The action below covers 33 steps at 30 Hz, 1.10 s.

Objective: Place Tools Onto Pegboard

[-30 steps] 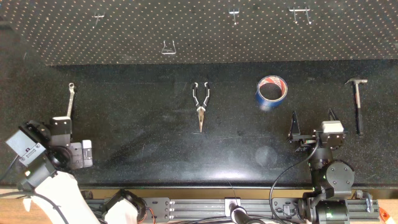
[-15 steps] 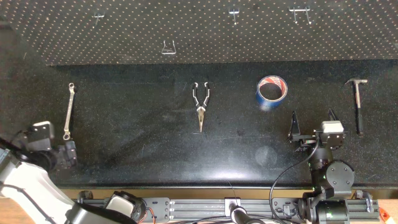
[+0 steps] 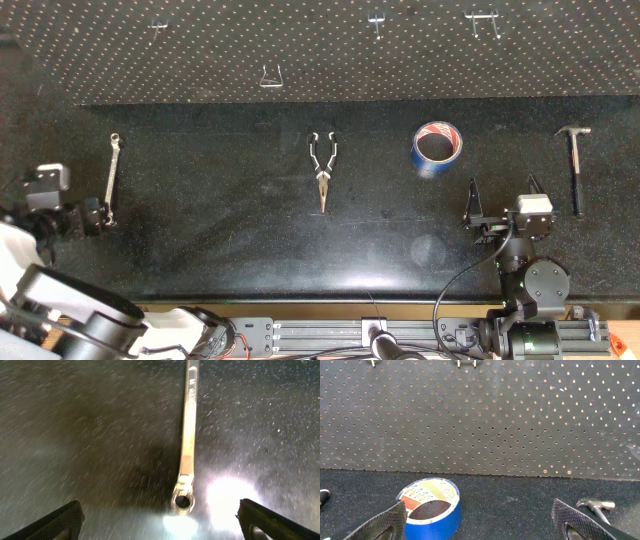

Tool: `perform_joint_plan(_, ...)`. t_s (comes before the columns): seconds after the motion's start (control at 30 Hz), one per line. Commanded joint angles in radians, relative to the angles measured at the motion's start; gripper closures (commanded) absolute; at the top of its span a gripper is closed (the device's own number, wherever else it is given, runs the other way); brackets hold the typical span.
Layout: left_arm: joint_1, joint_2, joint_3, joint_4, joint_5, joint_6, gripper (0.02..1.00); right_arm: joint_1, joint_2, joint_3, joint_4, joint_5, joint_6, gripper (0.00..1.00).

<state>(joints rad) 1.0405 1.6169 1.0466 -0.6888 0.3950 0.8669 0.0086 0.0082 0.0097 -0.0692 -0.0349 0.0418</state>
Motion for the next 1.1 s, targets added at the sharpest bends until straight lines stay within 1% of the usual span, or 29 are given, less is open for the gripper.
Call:
perform_joint_plan(0.03,-0.090,0.091,0.020,0.033,0.027,0.013,0.025,0.008,-0.007,-0.006,-0.002,0.002,-0.014,0.060)
perform_joint_plan(0.1,-0.124,0.119,0.020,0.071,0.001,0.002,0.023,0.008,-0.007,-0.006,-0.002,0.002,-0.014,0.060)
perform_joint_plan(0.2,-0.133,0.165,0.020,0.100,-0.029,0.002,0.025,0.008,-0.007,-0.006,-0.002,0.002,-0.014,0.060)
perform_joint_plan(0.27,-0.133,0.186,0.020,0.158,-0.085,-0.131,0.025,0.008,-0.007,-0.006,-0.002,0.002,-0.014,0.060)
perform_joint_plan(0.3,-0.133,0.193,0.020,0.171,-0.089,-0.151,0.025,0.008,-0.007,-0.006,-0.002,0.002,-0.014,0.060)
perform_joint_plan(0.4,-0.138,0.221,0.019,0.173,-0.089,-0.153,0.025,0.008,-0.007,-0.006,-0.002,0.002,-0.014,0.060)
perform_joint_plan(0.57,-0.203,0.224,0.019,0.169,-0.101,-0.153,0.025,0.008,-0.007,-0.006,-0.002,0.002,-0.014,0.060)
perform_joint_plan(0.63,-0.206,0.235,0.019,0.153,-0.113,-0.144,0.018,0.008,-0.007,-0.006,-0.002,0.002,-0.014,0.060)
perform_joint_plan(0.67,-0.206,0.242,0.019,0.142,-0.122,-0.134,0.053,0.008,-0.007,-0.006,-0.002,0.002,-0.014,0.060)
perform_joint_plan(0.7,-0.206,0.247,0.019,0.127,-0.127,-0.126,0.148,0.008,-0.007,-0.006,-0.002,0.002,-0.014,0.060)
perform_joint_plan(0.73,-0.204,0.250,0.019,0.120,-0.126,-0.126,0.391,0.008,-0.007,-0.006,-0.002,0.002,-0.014,0.060)
perform_joint_plan(0.77,-0.204,0.254,0.019,0.115,-0.127,-0.140,0.555,0.008,-0.007,-0.006,-0.002,0.002,-0.014,0.060)
perform_joint_plan(0.83,-0.204,0.254,0.019,0.097,-0.126,-0.157,0.590,0.008,-0.007,-0.006,-0.002,0.002,-0.014,0.060)
perform_joint_plan(0.93,-0.204,0.254,0.019,0.075,-0.126,-0.157,0.730,0.008,-0.007,-0.006,-0.002,0.002,-0.014,0.060)
perform_joint_plan(1.0,-0.204,0.254,0.019,0.072,-0.126,-0.205,0.768,0.008,-0.007,-0.006,-0.002,0.002,-0.014,0.060)
perform_joint_plan(1.03,-0.204,0.254,0.019,0.072,-0.126,-0.217,0.803,0.008,-0.007,-0.006,-0.002,0.002,-0.014,0.060)
perform_joint_plan(1.1,-0.204,0.254,0.019,0.072,-0.127,-0.217,0.812,0.008,-0.007,-0.006,-0.002,0.002,-0.014,0.060)
